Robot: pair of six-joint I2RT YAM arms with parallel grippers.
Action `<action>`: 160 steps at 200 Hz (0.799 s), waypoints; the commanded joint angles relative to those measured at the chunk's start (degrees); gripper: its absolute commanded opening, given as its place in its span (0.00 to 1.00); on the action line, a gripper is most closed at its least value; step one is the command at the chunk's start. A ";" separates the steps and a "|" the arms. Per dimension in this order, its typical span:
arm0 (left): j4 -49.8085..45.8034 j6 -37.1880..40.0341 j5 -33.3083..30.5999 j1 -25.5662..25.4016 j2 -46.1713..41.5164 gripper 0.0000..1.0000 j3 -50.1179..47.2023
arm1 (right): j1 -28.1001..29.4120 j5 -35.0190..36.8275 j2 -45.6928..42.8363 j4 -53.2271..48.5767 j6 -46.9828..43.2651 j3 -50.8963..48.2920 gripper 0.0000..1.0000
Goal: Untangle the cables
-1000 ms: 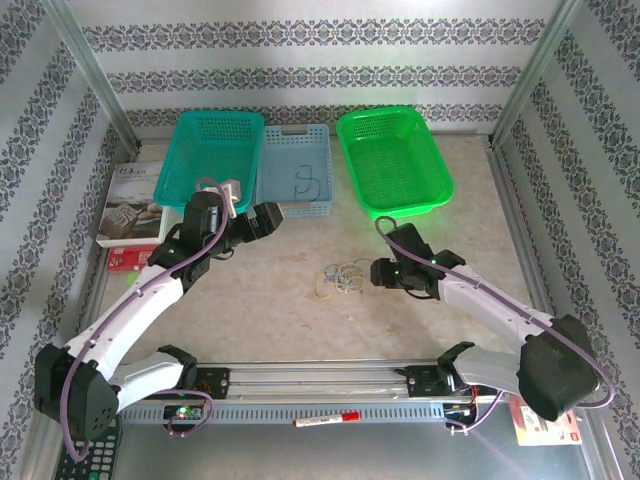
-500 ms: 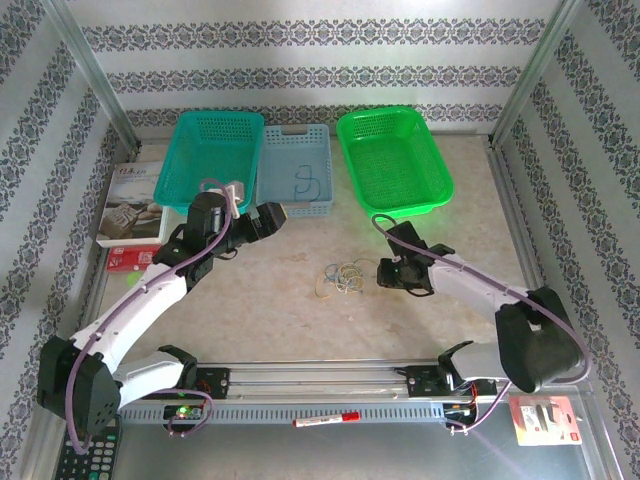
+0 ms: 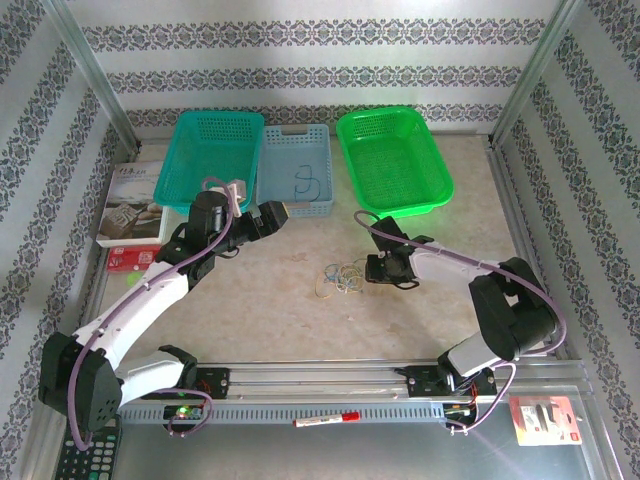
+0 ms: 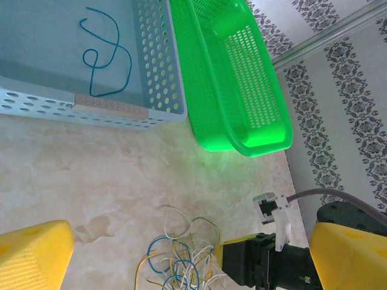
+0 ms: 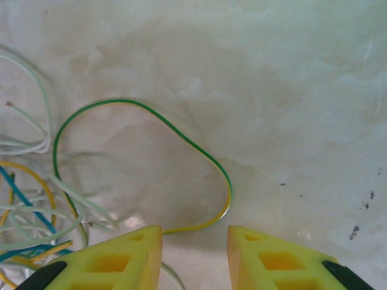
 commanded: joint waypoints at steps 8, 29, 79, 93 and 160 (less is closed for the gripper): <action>2.74 -0.31 1.32 -0.84 0.43 1.00 -0.46 | 0.47 2.07 0.65 0.08 1.63 0.62 0.34; 2.88 -0.17 1.31 -0.79 0.37 1.00 -0.31 | 0.47 1.98 0.39 1.27 2.44 -0.44 0.34; 2.67 0.16 1.15 -0.79 0.40 1.00 -0.20 | 0.03 0.99 1.81 3.14 3.34 -1.56 0.25; 2.65 0.21 1.18 -0.79 0.19 1.00 -0.28 | -0.19 0.82 1.94 3.64 3.34 -1.90 0.22; 2.48 0.12 0.78 -0.79 -0.32 1.00 -0.29 | -1.11 -0.41 1.56 5.25 3.67 -3.45 0.07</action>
